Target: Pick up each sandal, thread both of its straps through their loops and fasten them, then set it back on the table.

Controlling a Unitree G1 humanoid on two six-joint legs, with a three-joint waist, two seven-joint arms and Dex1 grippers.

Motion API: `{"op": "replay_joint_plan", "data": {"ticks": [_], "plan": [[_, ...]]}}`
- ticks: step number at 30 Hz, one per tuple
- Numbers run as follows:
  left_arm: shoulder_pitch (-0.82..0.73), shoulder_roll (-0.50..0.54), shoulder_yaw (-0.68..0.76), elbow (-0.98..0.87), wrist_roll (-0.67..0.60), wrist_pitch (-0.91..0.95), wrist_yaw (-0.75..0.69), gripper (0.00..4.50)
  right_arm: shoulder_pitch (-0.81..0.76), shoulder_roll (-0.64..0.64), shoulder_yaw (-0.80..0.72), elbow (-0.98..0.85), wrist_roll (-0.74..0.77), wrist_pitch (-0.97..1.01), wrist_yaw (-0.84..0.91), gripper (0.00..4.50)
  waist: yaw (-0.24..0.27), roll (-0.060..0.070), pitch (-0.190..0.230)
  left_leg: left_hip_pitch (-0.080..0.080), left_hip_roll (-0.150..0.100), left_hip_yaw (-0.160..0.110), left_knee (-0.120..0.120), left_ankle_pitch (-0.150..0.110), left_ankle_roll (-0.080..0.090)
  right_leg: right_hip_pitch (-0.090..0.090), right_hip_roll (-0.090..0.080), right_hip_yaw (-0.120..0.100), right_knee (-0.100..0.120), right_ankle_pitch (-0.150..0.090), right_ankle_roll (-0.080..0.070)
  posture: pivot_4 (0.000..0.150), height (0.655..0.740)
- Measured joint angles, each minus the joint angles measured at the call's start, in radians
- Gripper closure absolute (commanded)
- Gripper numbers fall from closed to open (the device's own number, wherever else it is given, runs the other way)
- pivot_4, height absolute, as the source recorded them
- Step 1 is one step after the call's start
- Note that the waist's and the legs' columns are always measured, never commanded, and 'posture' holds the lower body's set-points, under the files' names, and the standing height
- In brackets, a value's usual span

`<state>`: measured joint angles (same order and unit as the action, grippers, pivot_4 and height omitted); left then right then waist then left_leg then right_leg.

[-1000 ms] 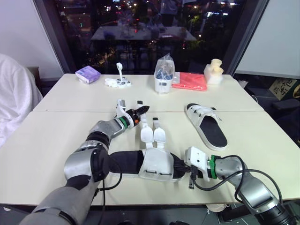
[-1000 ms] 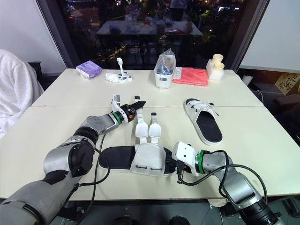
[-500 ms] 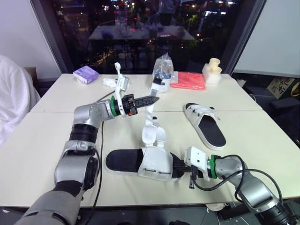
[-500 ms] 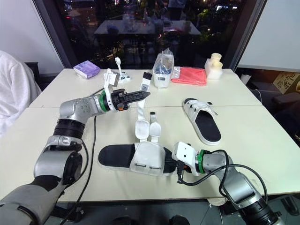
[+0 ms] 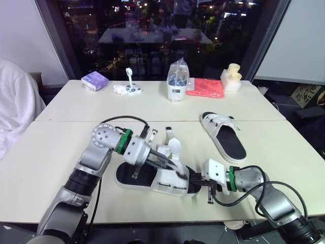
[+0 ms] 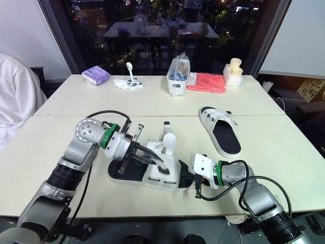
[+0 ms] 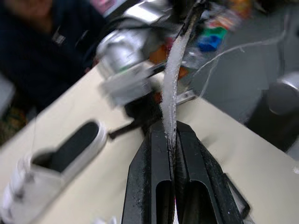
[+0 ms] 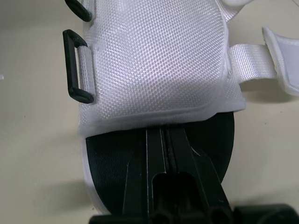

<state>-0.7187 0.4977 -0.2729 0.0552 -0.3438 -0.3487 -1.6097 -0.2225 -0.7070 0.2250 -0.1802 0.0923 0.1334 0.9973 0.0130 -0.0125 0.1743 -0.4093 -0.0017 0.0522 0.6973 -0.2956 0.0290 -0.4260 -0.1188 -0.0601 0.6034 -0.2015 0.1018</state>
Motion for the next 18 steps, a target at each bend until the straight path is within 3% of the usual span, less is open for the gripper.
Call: {"op": "replay_joint_plan", "data": {"ticks": [2, 5, 12, 18], "plan": [[0.001, 0.031, -0.038, -0.008, -0.027, -0.072, -0.001, 4.44, -0.003, -0.001, 0.0, 0.01, -0.001, -0.011, 0.004, 4.5, 0.001, 0.0, 0.0, 0.0, 0.0, 0.0, 0.0, 0.0, 0.0, 0.001, 0.0, 0.0, -0.001, 0.0, 0.0, 0.15, 0.74], [0.002, 0.072, -0.095, -0.05, -0.084, -0.151, -0.001, 3.59, -0.012, -0.005, 0.004, 0.026, -0.003, -0.03, 0.012, 4.5, 0.001, 0.0, 0.0, 0.0, 0.0, 0.0, 0.0, 0.0, 0.0, 0.002, 0.0, 0.0, -0.002, 0.0, 0.0, 0.15, 0.74], [0.002, 0.116, -0.139, -0.08, -0.142, -0.242, -0.001, 0.03, -0.016, -0.007, 0.006, 0.05, -0.01, -0.063, 0.019, 4.5, 0.001, 0.0, 0.0, 0.001, 0.0, 0.0, 0.0, 0.0, 0.001, 0.003, 0.001, 0.0, -0.003, 0.0, 0.0, 0.15, 0.74], [-0.01, 0.19, -0.135, -0.091, -0.162, -0.291, -0.001, 0.03, -0.022, -0.008, 0.009, 0.07, -0.01, -0.092, 0.024, 4.5, 0.0, 0.0, 0.0, 0.001, 0.0, 0.0, 0.0, 0.0, 0.001, 0.003, 0.001, -0.001, -0.003, 0.0, 0.0, 0.15, 0.74]]}}
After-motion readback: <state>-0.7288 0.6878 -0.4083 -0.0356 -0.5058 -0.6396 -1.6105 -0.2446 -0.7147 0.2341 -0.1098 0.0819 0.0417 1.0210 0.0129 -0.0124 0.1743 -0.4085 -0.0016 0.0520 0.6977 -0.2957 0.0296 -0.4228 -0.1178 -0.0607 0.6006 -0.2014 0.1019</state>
